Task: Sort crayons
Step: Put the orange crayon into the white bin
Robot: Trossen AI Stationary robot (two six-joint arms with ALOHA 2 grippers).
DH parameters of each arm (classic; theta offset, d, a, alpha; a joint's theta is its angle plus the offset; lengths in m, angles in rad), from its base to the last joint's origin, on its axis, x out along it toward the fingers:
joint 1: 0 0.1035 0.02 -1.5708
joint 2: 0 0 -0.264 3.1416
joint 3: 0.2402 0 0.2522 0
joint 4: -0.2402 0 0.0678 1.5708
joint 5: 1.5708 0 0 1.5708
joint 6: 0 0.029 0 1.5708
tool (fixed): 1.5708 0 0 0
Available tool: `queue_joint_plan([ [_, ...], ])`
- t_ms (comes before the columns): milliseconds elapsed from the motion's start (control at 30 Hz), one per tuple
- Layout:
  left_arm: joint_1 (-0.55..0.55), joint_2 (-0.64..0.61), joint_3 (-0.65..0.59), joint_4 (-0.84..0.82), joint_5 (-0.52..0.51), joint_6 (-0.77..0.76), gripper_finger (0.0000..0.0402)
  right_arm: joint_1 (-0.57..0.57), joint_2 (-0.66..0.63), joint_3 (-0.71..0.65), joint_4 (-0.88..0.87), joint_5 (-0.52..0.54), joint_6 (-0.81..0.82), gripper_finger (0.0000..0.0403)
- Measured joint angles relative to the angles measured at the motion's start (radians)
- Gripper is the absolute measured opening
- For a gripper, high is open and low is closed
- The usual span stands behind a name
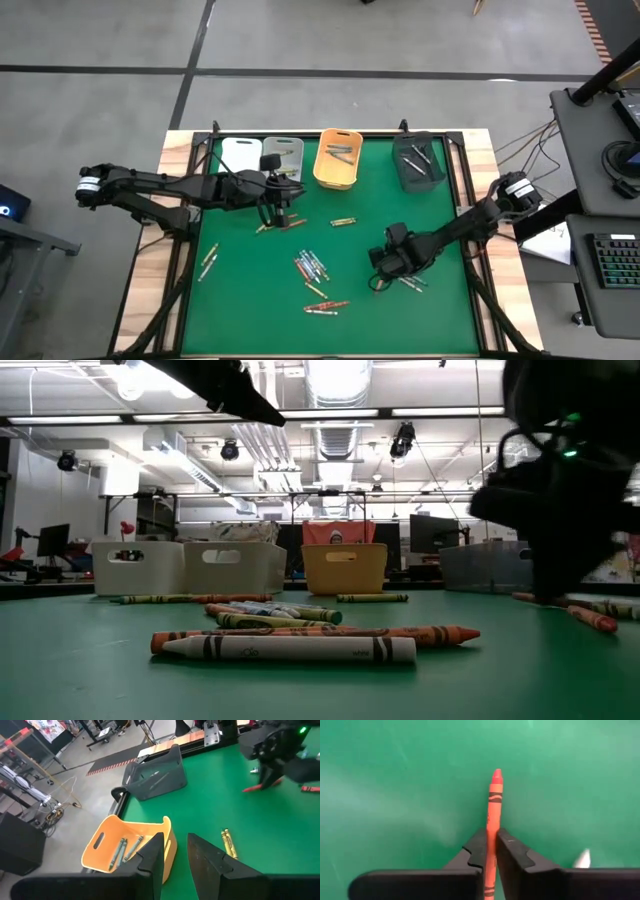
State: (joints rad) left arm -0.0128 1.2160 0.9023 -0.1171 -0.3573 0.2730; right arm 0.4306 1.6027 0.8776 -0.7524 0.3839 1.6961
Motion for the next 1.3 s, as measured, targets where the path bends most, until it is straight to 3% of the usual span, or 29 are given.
queue_joint_plan([
  [133, 0.000, 0.000, -0.032, 0.009, 0.001, -0.024, 0.0068, -0.023, -0.021, 0.000, 0.037, 0.084, -0.082, 0.0011],
  [300, 0.000, 0.000, -0.099, 0.091, 0.056, -0.075, 0.0068, -0.069, -0.071, 0.000, 0.163, 0.157, -0.308, 0.0009],
  [467, 0.000, 0.000, -0.153, 0.198, 0.208, -0.137, 0.0068, -0.098, -0.159, -0.005, 0.364, 0.197, -0.637, 0.0009],
  [633, 0.000, 0.000, -0.223, 0.379, 0.408, -0.167, 0.0068, -0.128, -0.253, -0.063, 0.713, 0.202, -1.021, 0.0009],
  [800, 0.002, 0.000, -0.290, 0.580, 0.428, -0.246, 0.0069, -0.222, -0.311, -0.203, 1.316, 0.035, -1.436, 0.0009],
  [967, 0.011, 0.017, -0.302, 0.729, 0.429, -0.247, 0.0089, -0.366, -0.255, -0.309, 1.832, -0.361, -1.657, 0.0009],
  [1100, 0.039, 0.066, -0.262, 0.802, 0.428, -0.211, 0.0128, -0.475, -0.163, -0.296, 1.986, -0.548, -1.710, 0.0009],
  [1300, 0.082, 0.162, -0.195, 0.790, 0.429, -0.236, 0.0180, -0.573, -0.076, -0.214, 2.007, -0.759, -1.688, 0.0009],
])
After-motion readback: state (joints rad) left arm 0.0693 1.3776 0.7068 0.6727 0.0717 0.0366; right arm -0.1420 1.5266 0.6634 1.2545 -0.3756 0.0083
